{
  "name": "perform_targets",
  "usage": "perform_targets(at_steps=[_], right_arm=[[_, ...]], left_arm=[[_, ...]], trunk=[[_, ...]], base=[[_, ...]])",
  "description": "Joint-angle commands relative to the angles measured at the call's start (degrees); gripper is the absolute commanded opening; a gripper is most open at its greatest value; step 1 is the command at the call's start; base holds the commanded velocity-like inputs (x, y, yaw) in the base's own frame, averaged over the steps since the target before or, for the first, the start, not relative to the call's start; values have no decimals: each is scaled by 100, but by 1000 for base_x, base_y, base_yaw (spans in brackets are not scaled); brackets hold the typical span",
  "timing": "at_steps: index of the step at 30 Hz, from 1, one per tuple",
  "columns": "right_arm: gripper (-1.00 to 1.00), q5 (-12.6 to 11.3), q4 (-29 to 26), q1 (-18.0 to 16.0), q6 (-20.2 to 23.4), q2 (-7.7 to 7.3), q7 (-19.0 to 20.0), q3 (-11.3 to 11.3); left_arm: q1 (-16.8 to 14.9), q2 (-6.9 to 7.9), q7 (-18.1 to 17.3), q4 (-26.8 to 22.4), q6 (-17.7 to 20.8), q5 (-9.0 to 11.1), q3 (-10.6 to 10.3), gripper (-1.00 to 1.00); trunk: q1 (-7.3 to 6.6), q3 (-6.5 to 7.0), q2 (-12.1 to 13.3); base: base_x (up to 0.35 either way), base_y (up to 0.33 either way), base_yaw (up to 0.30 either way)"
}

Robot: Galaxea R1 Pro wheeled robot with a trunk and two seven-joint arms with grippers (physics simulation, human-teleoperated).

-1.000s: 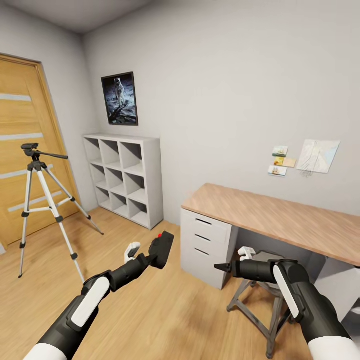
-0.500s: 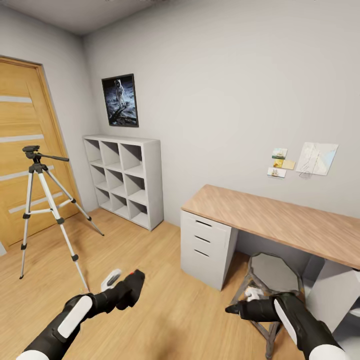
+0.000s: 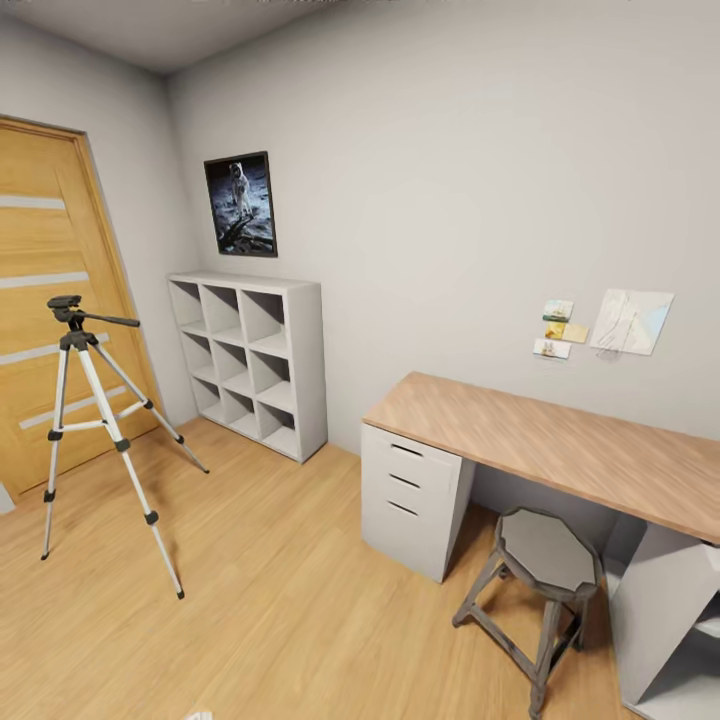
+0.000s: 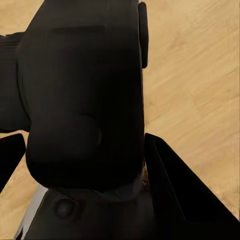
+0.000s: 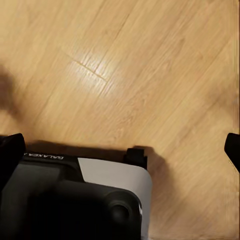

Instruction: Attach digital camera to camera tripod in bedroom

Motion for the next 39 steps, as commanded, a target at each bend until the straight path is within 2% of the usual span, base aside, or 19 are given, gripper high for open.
perform_targets(at_steps=[1, 3, 6, 9, 16, 20, 21, 22, 26, 39], right_arm=[[100, 43, 15, 36, -35, -6, -14, -30], [100, 59, 32, 242, -177, -5, -160, -30], [100, 67, 40, 483, -331, 13, -380, -30], [100, 64, 43, 620, -510, 20, -526, -30], [100, 63, 44, 689, -621, 20, -610, -30], [100, 63, 44, 702, -636, 33, -681, -30], [100, 63, 47, 704, -636, 38, -697, -30], [100, 63, 49, 708, -637, 46, -716, -30], [100, 63, 49, 710, -640, 49, -721, -30], [100, 20, 46, 711, -633, 62, -774, -38]], left_arm=[[6, -18, -20, 6, -23, -60, -53, -100], [94, -64, -9, 32, -279, -259, -59, -100], [336, -103, 1, 46, -594, -351, -62, -100], [543, -149, -1, 51, -748, -378, -62, -100], [749, -190, 0, 52, -818, -367, -54, -100], [965, -195, -2, 53, -877, -325, -44, -100], [1032, -196, -2, 53, -975, -271, -41, -100], [1197, -196, -2, 53, -1309, -84, -38, -100], [1299, -209, -2, 53, -1478, 36, -37, -100], [1360, -240, -15, 53, -1565, 84, -37, -100]], trunk=[[-22, 11, 36], [-66, 47, 116], [-132, 101, 236], [-198, 155, 357], [-351, 281, 638], [-439, 352, 798], [-461, 370, 838], [-483, 388, 878], [-571, 460, 1039], [-857, 694, 1560]], base=[[0, 0, 0], [0, 0, 0], [0, 0, 0], [0, 0, 0], [0, 0, 0], [0, 0, 0], [0, 0, 0], [0, 0, 0], [0, 0, 0], [0, 0, 40]])
